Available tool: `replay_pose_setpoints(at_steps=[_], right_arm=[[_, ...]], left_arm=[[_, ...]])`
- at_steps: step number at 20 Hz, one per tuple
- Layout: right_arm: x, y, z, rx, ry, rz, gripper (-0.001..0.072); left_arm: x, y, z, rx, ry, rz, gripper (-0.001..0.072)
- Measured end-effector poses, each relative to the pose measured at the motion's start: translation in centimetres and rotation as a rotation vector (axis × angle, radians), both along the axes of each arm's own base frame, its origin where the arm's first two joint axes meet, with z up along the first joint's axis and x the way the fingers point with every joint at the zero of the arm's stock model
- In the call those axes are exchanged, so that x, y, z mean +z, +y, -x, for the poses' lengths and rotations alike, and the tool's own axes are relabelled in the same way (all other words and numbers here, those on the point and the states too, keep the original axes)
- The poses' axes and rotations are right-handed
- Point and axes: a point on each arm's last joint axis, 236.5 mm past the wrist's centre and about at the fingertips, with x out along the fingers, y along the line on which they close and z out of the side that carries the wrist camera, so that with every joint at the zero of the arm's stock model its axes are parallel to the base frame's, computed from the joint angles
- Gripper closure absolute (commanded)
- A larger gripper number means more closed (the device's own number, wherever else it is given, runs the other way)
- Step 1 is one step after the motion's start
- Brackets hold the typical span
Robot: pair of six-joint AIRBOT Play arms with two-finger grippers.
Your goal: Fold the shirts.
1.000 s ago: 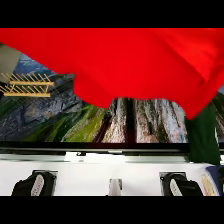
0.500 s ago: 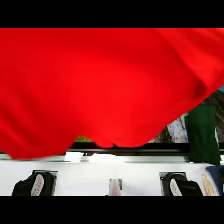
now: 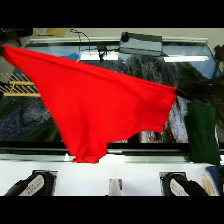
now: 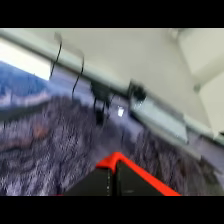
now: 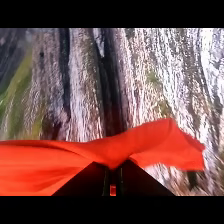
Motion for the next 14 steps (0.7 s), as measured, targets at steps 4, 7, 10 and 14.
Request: replay_pose_setpoints(at_steps=[4,7,10,14], right_arm=[[-6.5,1.6,-5.0,-0.097,0.078,-0.173,0.0684],[-9.7,2.8,-6.7,-0.145,0.134,-0.274,0.0579],[-10.7,3.0,-7.4,-0.145,0.146,-0.303,0.0142],[-10.5,-0.3,-5.3,-0.06,0.188,-0.197,0.0149]], left_arm=[[-9.2,-1.3,-3.6,-0.063,0.208,0.105,0.0673],[-13.8,-3.4,-4.5,-0.123,0.32,0.154,0.0438],[-17.2,-5.8,-4.1,-0.201,0.429,0.184,0.0032],[-22.0,-6.4,0.5,-0.321,0.661,0.097,0.0035]])
